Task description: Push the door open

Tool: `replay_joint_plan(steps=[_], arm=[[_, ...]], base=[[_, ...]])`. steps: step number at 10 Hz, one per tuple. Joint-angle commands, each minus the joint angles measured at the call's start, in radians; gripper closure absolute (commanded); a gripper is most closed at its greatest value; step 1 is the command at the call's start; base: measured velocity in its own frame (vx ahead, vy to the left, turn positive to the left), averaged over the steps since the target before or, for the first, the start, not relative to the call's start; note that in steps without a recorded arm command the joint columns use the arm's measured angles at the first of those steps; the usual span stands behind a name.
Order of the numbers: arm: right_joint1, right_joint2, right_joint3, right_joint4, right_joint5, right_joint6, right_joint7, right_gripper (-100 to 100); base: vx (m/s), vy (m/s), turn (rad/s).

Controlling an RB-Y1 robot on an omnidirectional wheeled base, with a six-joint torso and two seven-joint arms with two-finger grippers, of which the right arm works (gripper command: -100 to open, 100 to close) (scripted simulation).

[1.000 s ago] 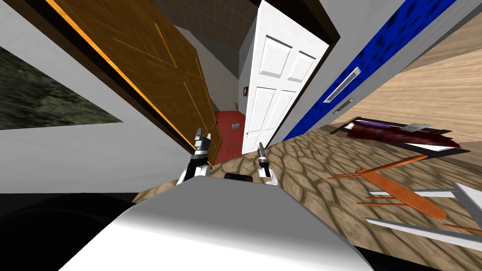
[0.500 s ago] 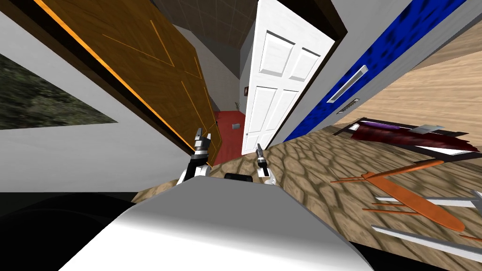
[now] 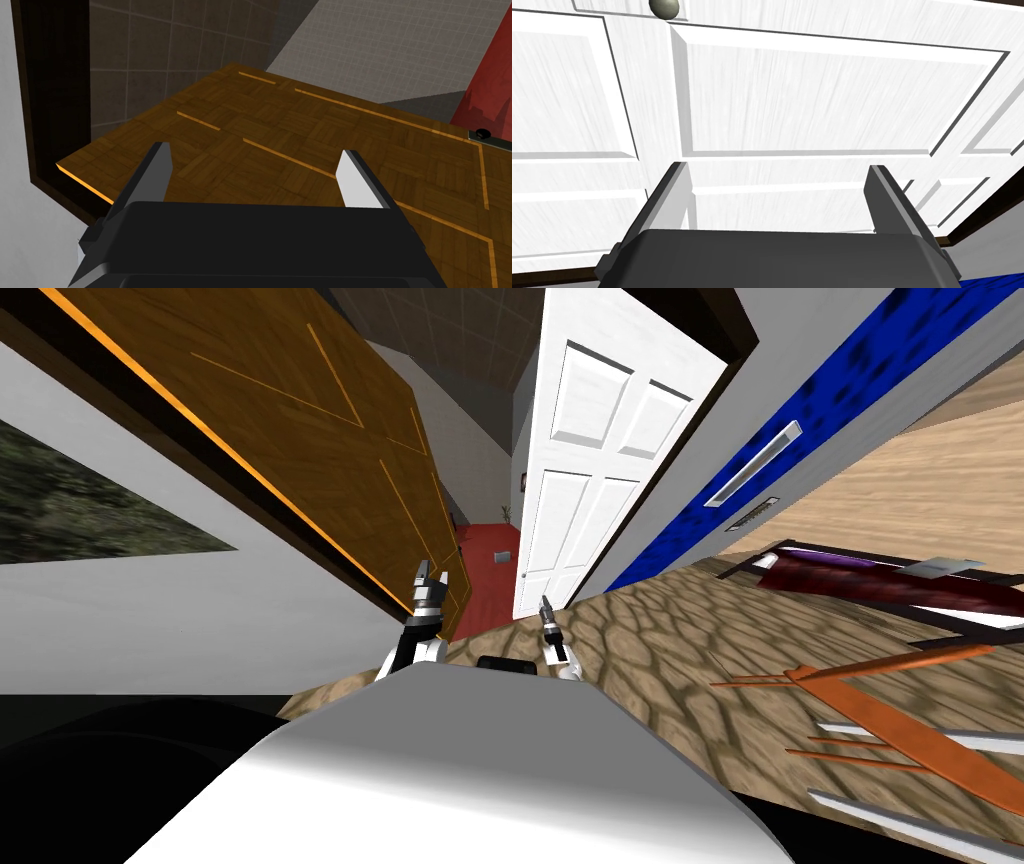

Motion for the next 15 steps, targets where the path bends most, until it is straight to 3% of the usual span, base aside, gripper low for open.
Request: replay_joint_plan(steps=[1,3,4,6,7,12,13,15], arm=[[-0.02,-0.001,0.004,0.05,0.005,-0.01,-0.012,-100],[-0.055,0.001,0.012,0.117,0.013,-0.029,-0.027,-100],[-0.055,0.001,0.012,0.129,0.013,-0.029,-0.027,-100],[-0.087,0.004,0.019,0.197,0.021,-0.046,-0.042,-100],[-0.087,0.004,0.019,0.203,0.021,-0.046,-0.042,-100],[-0.156,0.014,0.033,0.361,0.038,-0.082,-0.074,-100],[-0.156,0.014,0.033,0.361,0.038,-0.082,-0.074,-100],[-0.178,0.018,0.038,0.411,0.043,-0.094,-0.084,-100]], base=[[0.045,-0.033,0.036],[0.071,-0.061,0.048],[0.063,-0.054,0.022],[0.068,-0.053,0.038],[0.056,-0.036,0.023],[0.074,-0.055,0.039],[0.052,-0.038,0.016],[0.054,-0.035,0.025]])
